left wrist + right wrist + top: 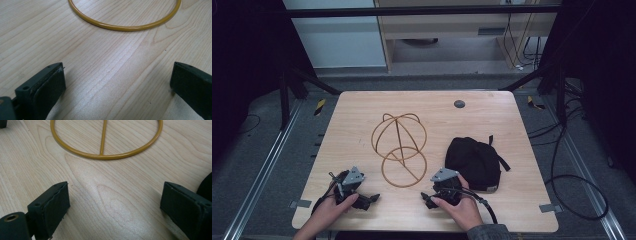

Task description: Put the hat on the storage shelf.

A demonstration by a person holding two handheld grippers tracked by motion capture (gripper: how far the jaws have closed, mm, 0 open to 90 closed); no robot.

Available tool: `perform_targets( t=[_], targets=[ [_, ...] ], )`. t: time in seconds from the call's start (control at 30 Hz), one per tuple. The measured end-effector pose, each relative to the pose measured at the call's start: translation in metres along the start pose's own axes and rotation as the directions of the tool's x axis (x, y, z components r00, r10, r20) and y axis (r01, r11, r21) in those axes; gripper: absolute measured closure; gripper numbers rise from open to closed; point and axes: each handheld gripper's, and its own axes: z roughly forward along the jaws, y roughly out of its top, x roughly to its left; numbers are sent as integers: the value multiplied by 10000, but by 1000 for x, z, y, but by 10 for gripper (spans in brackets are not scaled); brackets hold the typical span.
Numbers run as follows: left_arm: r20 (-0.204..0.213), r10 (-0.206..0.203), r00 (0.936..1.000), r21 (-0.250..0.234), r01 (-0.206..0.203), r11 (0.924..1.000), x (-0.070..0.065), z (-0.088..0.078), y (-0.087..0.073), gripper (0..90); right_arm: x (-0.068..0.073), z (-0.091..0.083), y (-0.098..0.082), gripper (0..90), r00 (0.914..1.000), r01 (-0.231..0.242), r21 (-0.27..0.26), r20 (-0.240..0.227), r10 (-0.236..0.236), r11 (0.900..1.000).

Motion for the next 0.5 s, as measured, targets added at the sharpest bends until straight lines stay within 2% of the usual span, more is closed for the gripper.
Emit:
perform_targets(
  t=[0.2, 0.23, 0.33, 0.5],
  targets=[
    [-3, 16, 10000, 21, -16, 10000, 0, 0, 0, 0, 4, -1, 3, 83, 9998, 189, 160, 116, -191, 9997],
    [-6, -5, 10000, 11, 5, 10000, 0, 0, 0, 0, 7, -3, 4, 83, 9981, 485, 279, 375, -496, 9984],
    [-11, 4, 10000, 10, -4, 10000, 0, 0, 0, 0, 9, -7, 5, 76, 9982, 419, 316, 411, -432, 9986],
    [-9, 13, 10000, 13, -13, 10000, 0, 0, 0, 0, 5, -30, 6, 74, 9952, 344, 82, 919, -350, 9994]
  ],
)
